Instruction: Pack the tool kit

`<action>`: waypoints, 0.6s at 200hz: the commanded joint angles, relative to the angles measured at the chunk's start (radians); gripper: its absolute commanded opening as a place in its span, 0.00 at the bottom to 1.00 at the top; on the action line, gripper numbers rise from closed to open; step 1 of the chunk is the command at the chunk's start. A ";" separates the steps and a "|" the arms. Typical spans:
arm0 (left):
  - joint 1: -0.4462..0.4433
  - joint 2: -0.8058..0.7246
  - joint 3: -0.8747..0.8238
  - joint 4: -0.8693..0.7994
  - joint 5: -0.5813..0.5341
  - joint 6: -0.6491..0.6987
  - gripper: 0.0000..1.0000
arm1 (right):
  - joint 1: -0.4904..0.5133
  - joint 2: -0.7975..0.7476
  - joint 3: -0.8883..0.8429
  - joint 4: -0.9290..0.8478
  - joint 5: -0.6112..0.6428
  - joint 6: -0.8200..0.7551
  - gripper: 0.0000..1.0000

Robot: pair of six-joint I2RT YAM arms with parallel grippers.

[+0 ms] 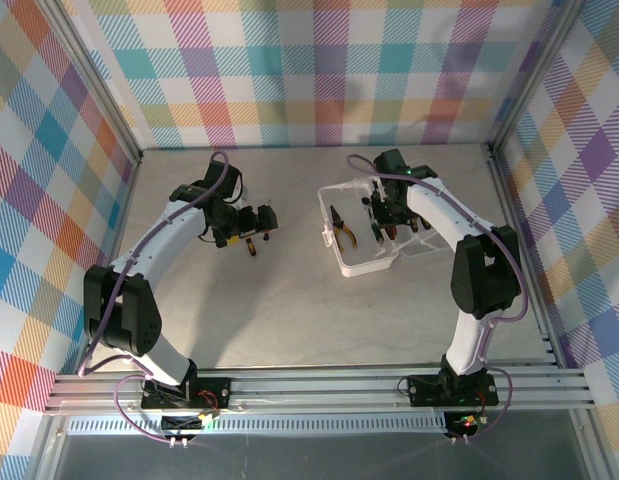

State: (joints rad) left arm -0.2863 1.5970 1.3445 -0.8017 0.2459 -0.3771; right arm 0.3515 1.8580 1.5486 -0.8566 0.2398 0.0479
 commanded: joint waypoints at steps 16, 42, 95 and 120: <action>-0.002 0.009 0.022 0.006 0.019 0.005 1.00 | -0.008 -0.011 -0.003 0.015 0.013 0.013 0.00; -0.002 0.011 0.022 0.007 0.025 0.004 1.00 | -0.008 -0.023 -0.001 0.011 -0.004 0.006 0.00; -0.006 0.018 0.027 0.009 0.032 0.004 1.00 | -0.009 -0.023 0.073 -0.142 -0.079 -0.031 0.00; -0.007 0.017 0.028 0.010 0.033 0.005 1.00 | -0.008 -0.047 0.077 -0.201 -0.088 -0.043 0.00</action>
State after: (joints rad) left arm -0.2867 1.6073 1.3453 -0.8013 0.2543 -0.3771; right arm 0.3496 1.8580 1.5883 -0.9668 0.1814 0.0303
